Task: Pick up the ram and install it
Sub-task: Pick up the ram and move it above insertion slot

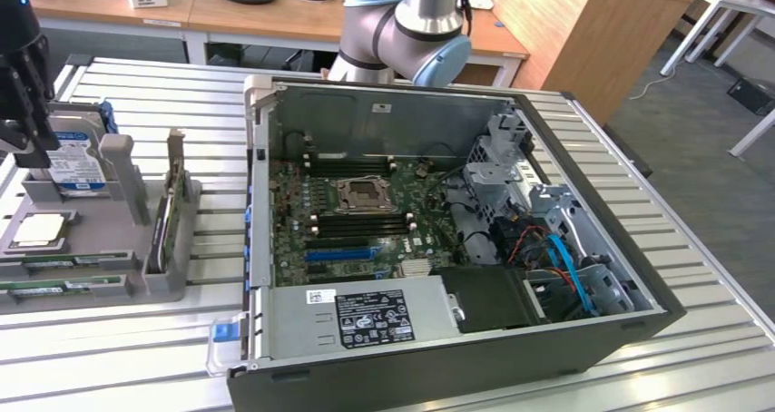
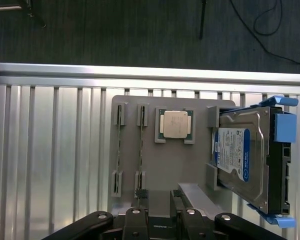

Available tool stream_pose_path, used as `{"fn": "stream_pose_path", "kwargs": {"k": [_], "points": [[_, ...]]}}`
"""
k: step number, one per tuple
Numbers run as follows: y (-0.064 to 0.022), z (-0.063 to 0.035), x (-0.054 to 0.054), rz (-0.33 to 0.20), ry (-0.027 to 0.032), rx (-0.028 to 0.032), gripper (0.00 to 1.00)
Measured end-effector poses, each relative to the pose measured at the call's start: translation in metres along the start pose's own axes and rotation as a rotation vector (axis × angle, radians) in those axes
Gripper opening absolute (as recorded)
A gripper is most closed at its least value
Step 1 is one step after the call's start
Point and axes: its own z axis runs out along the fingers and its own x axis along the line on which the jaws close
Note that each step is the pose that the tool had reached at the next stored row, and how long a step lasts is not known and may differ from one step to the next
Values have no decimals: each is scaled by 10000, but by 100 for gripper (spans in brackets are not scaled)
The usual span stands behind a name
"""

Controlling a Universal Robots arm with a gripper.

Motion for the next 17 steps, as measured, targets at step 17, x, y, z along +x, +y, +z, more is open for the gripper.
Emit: {"fn": "stream_pose_path", "kwargs": {"k": [17], "points": [[-6,178,4,0,1,0,31]]}}
